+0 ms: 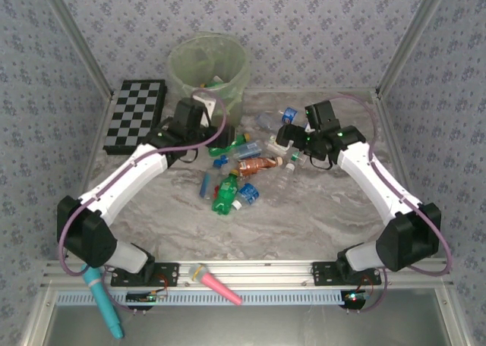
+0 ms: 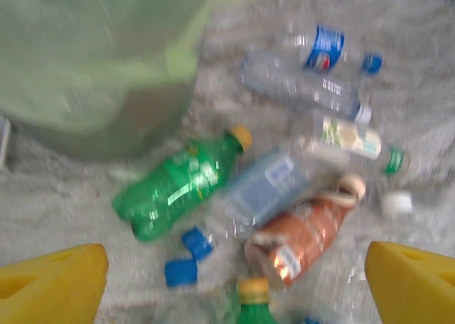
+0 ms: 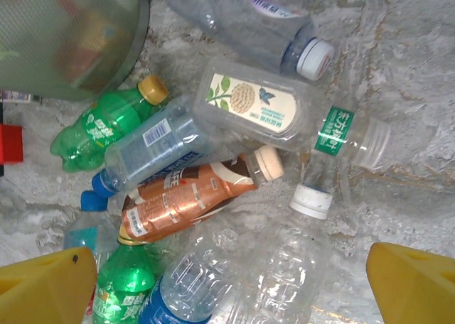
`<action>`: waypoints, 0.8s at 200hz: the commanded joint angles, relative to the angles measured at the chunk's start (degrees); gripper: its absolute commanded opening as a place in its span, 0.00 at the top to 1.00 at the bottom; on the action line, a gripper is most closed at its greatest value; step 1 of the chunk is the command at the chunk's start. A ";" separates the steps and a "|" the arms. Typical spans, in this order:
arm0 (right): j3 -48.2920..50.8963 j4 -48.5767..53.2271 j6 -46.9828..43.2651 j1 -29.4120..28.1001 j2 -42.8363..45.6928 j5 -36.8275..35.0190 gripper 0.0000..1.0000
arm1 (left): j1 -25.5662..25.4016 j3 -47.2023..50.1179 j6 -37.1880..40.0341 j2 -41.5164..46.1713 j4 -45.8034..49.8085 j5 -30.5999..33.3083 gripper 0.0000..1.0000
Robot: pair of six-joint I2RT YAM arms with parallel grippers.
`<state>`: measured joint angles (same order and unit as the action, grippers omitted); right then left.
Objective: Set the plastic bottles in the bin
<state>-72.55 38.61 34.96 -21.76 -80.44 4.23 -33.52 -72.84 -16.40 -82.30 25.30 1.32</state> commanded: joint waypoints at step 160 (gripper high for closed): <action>3.72 7.44 -1.41 0.17 9.40 -3.20 0.01 | -16.30 -9.52 6.22 -21.76 14.45 -3.90 0.25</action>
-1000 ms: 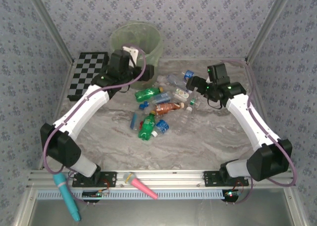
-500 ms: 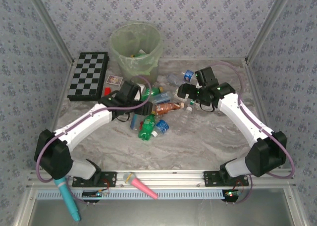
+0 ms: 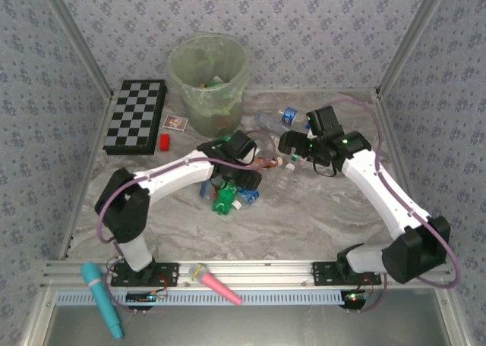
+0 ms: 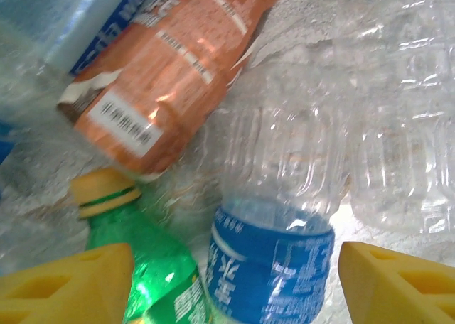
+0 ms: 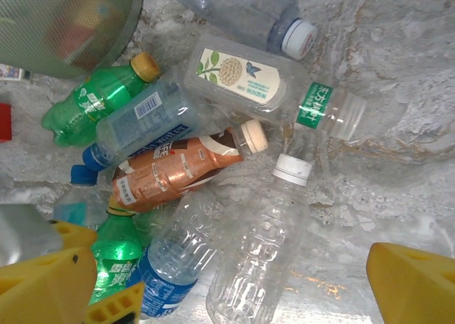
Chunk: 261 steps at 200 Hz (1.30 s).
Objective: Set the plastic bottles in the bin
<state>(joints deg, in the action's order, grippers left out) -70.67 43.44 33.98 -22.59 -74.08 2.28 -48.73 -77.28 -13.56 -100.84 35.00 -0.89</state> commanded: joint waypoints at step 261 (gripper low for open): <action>7.56 3.26 1.62 5.59 10.80 -0.79 0.01 | -2.57 -14.10 2.66 -13.66 11.13 -0.37 0.41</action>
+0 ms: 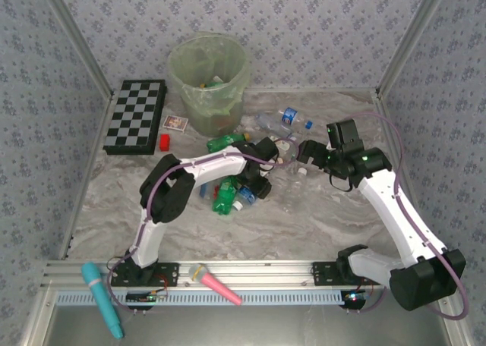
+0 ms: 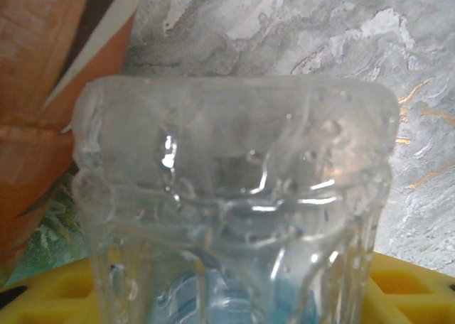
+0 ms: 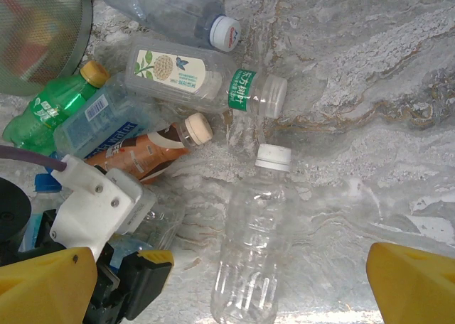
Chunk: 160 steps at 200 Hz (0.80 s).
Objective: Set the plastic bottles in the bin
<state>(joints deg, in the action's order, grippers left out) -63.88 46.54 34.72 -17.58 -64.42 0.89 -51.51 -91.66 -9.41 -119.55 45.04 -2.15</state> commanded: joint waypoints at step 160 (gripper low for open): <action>-10.91 -10.31 -4.33 -6.91 -2.68 3.60 0.01 | 13.16 -2.96 -2.84 32.90 -19.23 11.46 0.44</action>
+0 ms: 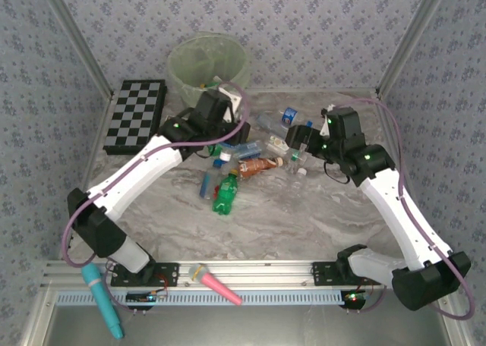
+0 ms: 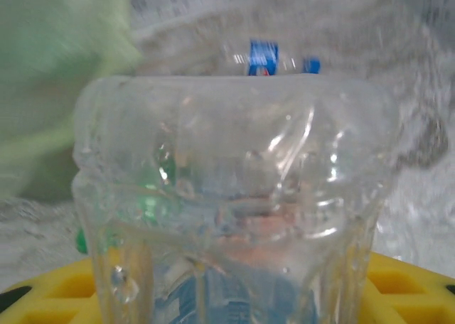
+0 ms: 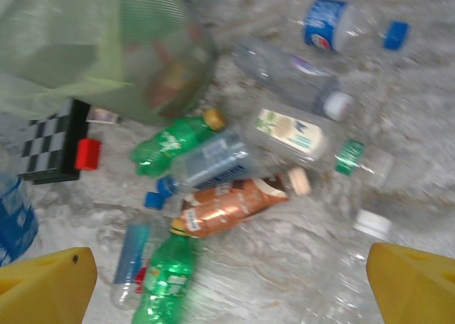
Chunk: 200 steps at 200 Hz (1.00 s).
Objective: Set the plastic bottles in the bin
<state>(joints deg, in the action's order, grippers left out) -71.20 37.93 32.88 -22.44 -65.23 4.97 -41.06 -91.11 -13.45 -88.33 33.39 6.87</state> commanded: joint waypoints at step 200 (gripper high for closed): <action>-13.52 -1.37 -4.00 -6.08 -11.43 -2.30 0.01 | 22.51 -6.48 5.45 -13.38 -49.27 -4.67 0.46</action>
<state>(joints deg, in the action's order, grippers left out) -82.41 35.35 30.33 -28.08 -76.18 4.14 -19.07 -99.66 -9.39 -101.58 -5.85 4.51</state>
